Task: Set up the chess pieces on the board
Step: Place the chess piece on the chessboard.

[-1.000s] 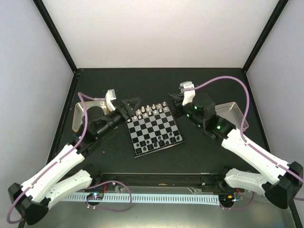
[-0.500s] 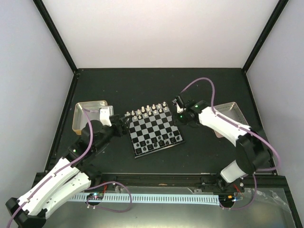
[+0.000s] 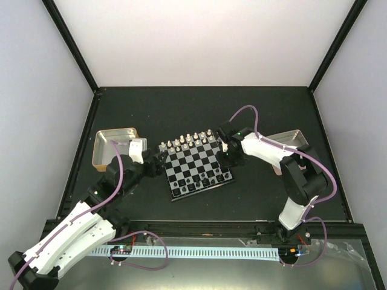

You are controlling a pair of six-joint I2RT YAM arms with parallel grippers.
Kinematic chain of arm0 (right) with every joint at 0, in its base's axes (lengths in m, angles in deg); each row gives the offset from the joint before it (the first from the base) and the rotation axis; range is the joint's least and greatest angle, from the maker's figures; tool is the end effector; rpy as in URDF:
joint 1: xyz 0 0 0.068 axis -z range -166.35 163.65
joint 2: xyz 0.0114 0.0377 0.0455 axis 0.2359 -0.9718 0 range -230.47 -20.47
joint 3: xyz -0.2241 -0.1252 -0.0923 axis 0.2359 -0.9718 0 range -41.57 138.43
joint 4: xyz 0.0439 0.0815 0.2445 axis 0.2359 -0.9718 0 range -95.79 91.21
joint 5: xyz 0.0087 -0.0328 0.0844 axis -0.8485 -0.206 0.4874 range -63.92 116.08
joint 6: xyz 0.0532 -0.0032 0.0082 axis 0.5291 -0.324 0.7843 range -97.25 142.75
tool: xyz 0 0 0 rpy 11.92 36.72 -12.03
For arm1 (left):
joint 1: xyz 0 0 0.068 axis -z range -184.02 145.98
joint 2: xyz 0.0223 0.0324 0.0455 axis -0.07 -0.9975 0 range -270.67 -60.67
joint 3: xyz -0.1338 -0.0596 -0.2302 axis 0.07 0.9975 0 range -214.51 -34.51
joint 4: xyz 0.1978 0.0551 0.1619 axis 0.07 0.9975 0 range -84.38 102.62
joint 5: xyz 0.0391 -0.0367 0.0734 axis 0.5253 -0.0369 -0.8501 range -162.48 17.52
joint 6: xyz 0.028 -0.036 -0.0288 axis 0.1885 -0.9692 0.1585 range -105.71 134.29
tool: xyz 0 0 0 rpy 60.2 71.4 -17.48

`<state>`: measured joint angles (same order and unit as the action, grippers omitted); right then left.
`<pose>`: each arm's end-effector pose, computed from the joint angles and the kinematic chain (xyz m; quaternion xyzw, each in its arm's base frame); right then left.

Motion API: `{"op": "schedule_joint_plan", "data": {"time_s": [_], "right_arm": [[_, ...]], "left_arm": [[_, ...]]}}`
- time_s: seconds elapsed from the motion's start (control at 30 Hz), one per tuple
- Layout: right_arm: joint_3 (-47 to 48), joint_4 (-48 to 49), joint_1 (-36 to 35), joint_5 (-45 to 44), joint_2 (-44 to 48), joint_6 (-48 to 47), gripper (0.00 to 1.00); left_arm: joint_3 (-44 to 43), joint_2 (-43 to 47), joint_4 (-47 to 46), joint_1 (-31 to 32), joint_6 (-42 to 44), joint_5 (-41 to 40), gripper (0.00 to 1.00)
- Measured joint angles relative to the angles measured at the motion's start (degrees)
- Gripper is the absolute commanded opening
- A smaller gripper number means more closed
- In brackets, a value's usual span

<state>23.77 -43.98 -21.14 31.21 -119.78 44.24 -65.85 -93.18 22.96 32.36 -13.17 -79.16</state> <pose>0.2610 0.1852 0.1793 -0.1193 0.9874 0.0838 0.0622 0.1210 -0.0840 0.2756 0.0290 0.8105 -0.2681 0.5200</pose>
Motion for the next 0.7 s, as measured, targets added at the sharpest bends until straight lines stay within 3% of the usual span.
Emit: {"op": "schedule_joint_plan", "data": {"time_s": [0.7], "right_arm": [[1.27, -3.56, -0.46, 1.46, -1.46, -2.16, 0.10]], "left_arm": [[0.00, -1.75, 0.22, 0.00, 0.48, -0.57, 0.82]]}}
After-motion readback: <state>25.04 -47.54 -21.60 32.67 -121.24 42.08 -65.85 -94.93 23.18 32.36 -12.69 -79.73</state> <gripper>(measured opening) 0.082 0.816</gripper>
